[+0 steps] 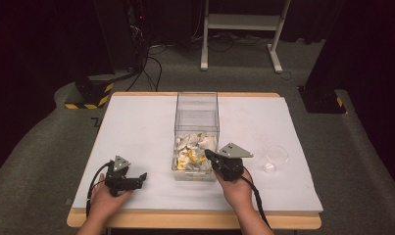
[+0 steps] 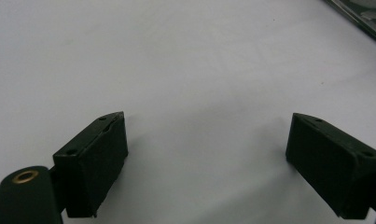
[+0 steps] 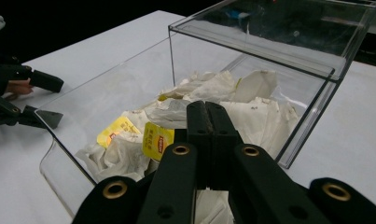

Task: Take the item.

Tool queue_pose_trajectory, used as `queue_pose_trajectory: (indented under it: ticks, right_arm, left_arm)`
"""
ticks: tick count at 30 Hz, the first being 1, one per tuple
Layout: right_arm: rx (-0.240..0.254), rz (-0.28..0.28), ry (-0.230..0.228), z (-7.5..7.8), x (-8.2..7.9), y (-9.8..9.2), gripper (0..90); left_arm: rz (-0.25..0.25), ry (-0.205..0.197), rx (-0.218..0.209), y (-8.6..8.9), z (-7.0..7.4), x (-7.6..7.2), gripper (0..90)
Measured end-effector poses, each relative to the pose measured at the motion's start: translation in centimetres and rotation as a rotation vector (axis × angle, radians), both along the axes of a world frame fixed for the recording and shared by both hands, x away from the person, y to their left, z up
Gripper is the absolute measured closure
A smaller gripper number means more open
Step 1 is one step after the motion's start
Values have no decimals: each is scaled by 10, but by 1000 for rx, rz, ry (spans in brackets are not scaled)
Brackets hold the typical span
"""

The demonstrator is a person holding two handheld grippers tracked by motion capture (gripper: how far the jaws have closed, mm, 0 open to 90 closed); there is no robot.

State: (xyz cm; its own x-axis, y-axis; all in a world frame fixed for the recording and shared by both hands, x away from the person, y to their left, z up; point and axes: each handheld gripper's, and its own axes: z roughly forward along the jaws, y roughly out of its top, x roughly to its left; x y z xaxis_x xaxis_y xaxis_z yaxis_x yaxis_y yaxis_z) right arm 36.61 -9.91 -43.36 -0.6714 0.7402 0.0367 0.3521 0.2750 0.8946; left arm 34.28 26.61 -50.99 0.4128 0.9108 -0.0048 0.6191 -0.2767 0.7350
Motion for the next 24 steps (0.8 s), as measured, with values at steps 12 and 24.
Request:
queue_pose_trajectory:
  ticks: [12,24]
  right_arm:
    - [44,-5,-33,9,-4,-2,900]
    - [79,-8,-55,16,-8,-6,900]
  left_arm:
    - [1,0,-2,0,0,0,129]
    - [1,1,-2,0,0,0,129]
